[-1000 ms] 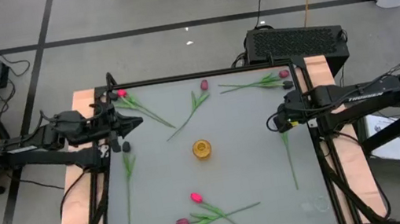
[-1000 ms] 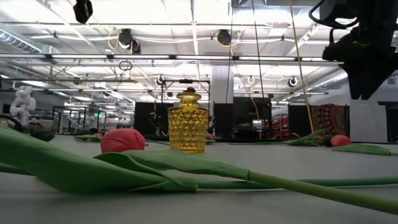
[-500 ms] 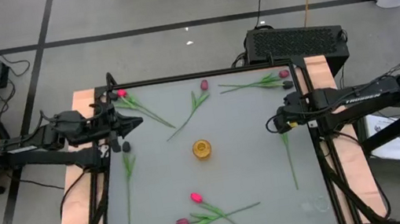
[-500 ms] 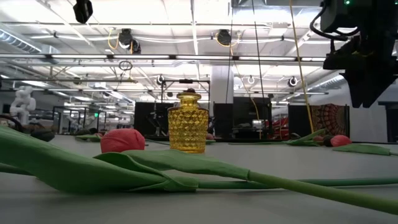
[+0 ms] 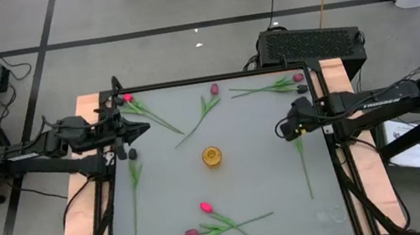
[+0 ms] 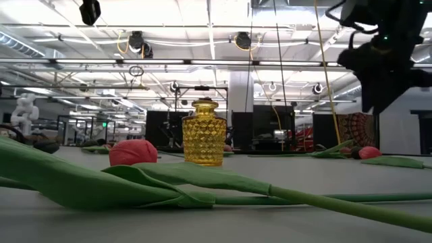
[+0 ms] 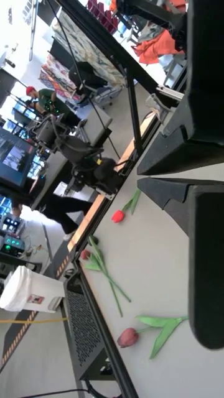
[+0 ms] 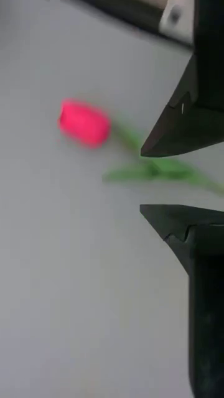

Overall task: Sort flowers into vase by color
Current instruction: Put the middle right pink flower into the yellow vase

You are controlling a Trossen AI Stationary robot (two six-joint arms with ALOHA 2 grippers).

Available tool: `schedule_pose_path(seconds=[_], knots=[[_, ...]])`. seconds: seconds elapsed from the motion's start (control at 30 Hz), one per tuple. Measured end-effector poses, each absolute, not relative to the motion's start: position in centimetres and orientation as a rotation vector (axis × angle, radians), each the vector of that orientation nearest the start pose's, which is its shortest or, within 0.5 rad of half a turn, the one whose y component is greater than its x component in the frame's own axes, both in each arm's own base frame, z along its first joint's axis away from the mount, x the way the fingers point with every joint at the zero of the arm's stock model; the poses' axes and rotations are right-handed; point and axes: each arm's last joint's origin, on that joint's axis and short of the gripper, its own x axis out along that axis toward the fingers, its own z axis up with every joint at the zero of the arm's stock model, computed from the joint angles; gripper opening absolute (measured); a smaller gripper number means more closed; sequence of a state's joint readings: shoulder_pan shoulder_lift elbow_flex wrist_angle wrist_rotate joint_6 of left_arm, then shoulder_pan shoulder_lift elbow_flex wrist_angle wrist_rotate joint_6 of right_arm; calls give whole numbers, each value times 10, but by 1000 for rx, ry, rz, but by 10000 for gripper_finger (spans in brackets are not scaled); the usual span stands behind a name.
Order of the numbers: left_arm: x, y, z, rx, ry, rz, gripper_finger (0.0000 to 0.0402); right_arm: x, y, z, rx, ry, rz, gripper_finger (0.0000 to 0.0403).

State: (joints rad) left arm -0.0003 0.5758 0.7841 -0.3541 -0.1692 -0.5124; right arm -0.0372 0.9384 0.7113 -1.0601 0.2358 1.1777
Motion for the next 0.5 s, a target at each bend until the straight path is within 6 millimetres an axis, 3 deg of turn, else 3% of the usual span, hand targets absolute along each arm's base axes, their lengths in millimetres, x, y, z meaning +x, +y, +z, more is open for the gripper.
schedule_pose_path(seconds=[0.17,0.5], knots=[[121,5,343,-498,99,202,26,144,-11,232,895,940,-880,125],[121,5,343,-498,99,202,26,122,-11,230,906,1042,-1010,125]])
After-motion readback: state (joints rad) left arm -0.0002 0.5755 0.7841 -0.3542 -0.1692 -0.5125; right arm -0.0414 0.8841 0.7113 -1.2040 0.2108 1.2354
